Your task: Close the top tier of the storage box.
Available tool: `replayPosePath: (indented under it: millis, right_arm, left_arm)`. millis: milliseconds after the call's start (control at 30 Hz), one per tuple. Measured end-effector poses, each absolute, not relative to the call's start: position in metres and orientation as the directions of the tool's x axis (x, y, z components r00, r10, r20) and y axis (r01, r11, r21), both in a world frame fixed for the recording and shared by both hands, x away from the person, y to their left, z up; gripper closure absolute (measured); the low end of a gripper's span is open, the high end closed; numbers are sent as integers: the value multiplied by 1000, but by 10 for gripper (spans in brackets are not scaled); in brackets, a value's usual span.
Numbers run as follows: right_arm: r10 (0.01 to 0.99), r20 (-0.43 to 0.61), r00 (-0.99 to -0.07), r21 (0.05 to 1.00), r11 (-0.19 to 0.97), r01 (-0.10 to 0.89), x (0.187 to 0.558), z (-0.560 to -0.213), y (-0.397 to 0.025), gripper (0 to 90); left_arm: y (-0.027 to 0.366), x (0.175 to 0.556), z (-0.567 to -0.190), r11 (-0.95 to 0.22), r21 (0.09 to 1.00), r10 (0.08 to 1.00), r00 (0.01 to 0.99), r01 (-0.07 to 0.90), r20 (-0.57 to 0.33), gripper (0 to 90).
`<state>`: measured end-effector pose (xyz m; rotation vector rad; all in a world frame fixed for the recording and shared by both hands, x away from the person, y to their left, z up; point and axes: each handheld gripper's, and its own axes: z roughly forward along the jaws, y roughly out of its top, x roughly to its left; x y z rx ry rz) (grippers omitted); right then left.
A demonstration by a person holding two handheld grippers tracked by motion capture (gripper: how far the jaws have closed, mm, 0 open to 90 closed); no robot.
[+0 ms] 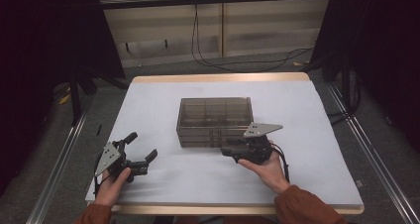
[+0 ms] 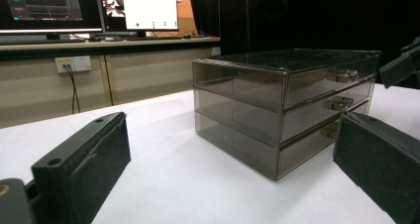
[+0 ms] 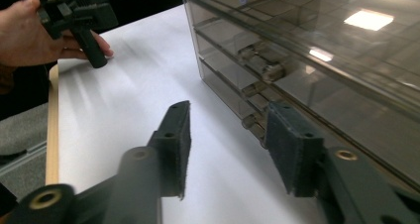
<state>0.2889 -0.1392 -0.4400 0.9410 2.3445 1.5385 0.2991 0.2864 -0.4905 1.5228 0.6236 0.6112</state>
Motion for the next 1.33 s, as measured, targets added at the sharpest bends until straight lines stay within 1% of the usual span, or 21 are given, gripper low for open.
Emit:
replayPosePath:
  millis: [167, 233, 567, 700, 867, 1000, 1133, 1167, 1233, 1333]
  right_arm:
    - [613, 186, -768, 874, 254, 415, 282, -437, -154, 431]
    - [631, 192, -752, 871, 242, 426, 278, -436, -162, 385]
    - [712, 205, -672, 870, 181, 458, 265, -434, -204, 261]
    - [735, 190, -651, 873, 177, 455, 256, -436, -218, 229]
    - [765, 191, -615, 865, 165, 474, 246, -441, -235, 188]
    - [786, 202, -584, 859, 144, 492, 241, -446, -242, 135]
    - [803, 174, -571, 848, 172, 501, 236, -449, -250, 103]
    - [809, 182, -558, 843, 164, 513, 235, -450, -254, 94]
    - [822, 186, -539, 832, 160, 531, 234, -453, -260, 85]
    - [850, 151, -505, 833, 166, 528, 235, -455, -267, 81]
  left_arm:
    - [286, 299, -490, -35, 999, 707, 707, 22, 9, 11]
    - [286, 299, -490, -35, 999, 707, 707, 22, 9, 11]
    - [286, 299, -490, -36, 999, 709, 705, 23, 9, 11]
    - [286, 299, -490, -40, 999, 709, 705, 20, 14, 11]
    - [286, 299, -490, -41, 999, 709, 705, 20, 15, 11]
    - [286, 299, -490, -38, 999, 709, 705, 22, 12, 11]
    - [287, 300, -490, -47, 999, 709, 705, 21, 18, 11]
    - [287, 299, -490, -44, 999, 708, 706, 21, 16, 11]
    - [287, 300, -490, -49, 999, 709, 705, 19, 21, 11]
    - [286, 300, -490, -47, 998, 706, 708, 30, 12, 11]
